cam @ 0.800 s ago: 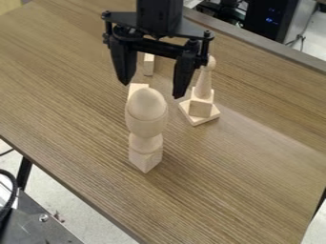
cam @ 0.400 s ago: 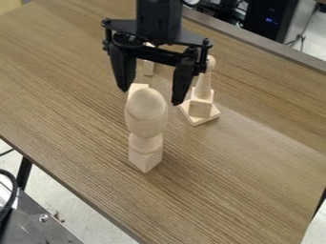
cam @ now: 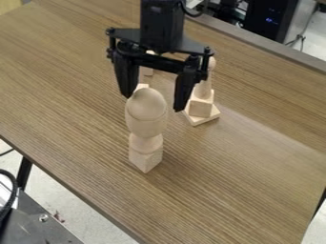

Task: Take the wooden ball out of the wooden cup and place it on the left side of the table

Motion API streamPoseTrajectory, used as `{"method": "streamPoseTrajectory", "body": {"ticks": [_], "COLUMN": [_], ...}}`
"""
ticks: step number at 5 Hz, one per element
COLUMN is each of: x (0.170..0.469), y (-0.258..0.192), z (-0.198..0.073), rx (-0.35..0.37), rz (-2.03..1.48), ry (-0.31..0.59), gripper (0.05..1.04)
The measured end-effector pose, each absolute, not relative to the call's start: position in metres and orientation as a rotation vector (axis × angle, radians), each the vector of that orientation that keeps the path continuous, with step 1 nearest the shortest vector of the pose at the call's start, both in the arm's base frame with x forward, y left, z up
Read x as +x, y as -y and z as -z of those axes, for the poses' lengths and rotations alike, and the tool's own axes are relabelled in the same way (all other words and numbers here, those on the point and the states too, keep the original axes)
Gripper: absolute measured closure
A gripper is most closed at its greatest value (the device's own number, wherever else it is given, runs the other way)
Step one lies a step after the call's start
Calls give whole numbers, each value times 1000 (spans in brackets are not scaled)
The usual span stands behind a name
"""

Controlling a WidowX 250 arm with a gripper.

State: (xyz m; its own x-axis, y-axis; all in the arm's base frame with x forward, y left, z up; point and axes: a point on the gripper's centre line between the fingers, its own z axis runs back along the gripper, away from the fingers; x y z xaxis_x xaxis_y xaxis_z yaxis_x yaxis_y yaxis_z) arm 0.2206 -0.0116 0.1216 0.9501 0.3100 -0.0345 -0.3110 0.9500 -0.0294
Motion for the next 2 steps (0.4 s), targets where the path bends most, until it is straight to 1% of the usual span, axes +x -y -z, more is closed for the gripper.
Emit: {"method": "streamPoseTrajectory", "body": {"ticks": [1,2], "x": [221,214], "y": [12,14], "z": [-116,-111], "rx": [-34,-32], "rz": [-322,-343], "ry": [-38,-60], "gripper": [84,84]}}
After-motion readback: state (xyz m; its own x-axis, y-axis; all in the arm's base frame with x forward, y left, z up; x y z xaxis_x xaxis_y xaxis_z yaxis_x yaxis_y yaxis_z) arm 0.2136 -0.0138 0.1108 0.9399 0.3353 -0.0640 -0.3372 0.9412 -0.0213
